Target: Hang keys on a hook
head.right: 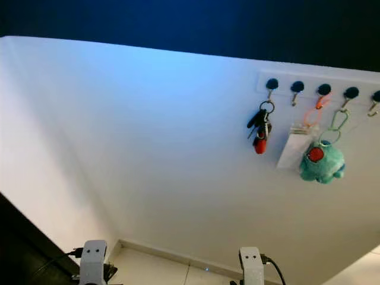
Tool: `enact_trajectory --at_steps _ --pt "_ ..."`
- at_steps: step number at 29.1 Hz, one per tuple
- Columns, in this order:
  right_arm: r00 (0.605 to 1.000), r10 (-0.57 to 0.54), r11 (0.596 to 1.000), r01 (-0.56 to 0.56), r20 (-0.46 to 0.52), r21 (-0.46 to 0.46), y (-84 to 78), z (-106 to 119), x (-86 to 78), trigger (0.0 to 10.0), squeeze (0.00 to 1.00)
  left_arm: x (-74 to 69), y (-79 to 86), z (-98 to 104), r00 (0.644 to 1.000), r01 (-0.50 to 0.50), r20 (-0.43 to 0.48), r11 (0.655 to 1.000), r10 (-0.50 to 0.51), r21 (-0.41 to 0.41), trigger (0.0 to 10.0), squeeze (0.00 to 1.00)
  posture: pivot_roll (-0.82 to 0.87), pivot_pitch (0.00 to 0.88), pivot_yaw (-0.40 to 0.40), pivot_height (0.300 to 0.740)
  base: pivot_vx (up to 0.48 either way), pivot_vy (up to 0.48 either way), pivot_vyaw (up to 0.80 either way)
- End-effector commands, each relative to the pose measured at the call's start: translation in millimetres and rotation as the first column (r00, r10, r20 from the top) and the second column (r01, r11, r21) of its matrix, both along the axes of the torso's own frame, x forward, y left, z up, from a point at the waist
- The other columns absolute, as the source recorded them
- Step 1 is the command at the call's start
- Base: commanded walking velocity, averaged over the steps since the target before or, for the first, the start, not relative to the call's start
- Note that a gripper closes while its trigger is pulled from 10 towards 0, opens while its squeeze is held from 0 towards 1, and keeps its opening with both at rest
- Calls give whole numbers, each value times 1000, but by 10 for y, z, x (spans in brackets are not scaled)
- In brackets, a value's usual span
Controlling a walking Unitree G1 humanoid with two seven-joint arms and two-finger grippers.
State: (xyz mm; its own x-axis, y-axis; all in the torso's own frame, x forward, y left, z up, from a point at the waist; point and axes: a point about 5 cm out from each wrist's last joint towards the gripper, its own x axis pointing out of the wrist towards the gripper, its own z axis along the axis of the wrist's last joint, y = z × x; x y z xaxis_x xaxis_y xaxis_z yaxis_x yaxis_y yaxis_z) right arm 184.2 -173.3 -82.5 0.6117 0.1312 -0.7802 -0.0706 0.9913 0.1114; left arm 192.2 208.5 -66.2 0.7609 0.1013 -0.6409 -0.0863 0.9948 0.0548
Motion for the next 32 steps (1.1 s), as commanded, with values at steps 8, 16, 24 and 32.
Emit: enact_trajectory --at_steps 8,16,24,32 --pt "1000 -29 1000 29 0 8 -29 -4 -17 10000 0 25 -76 8 997 74 9 997 -74 9 10000 0 39 47 4 740 0 -360 0" --pt "999 -38 999 38 0 34 -10 -12 -35 10000 0 7 -68 3 996 91 8 995 -92 37 10000 0 36 45 11 740 0 0 0" --pt "999 -47 998 48 -8 36 -13 -24 -60 10000 0 16 -91 10 993 117 16 992 -118 42 10000 0 30 37 15 740 0 0 0" --pt "999 -42 999 43 -32 29 -34 -55 -129 10000 0 22 -114 6 992 127 15 992 -128 18 10000 0 31 32 15 740 0 0 0"
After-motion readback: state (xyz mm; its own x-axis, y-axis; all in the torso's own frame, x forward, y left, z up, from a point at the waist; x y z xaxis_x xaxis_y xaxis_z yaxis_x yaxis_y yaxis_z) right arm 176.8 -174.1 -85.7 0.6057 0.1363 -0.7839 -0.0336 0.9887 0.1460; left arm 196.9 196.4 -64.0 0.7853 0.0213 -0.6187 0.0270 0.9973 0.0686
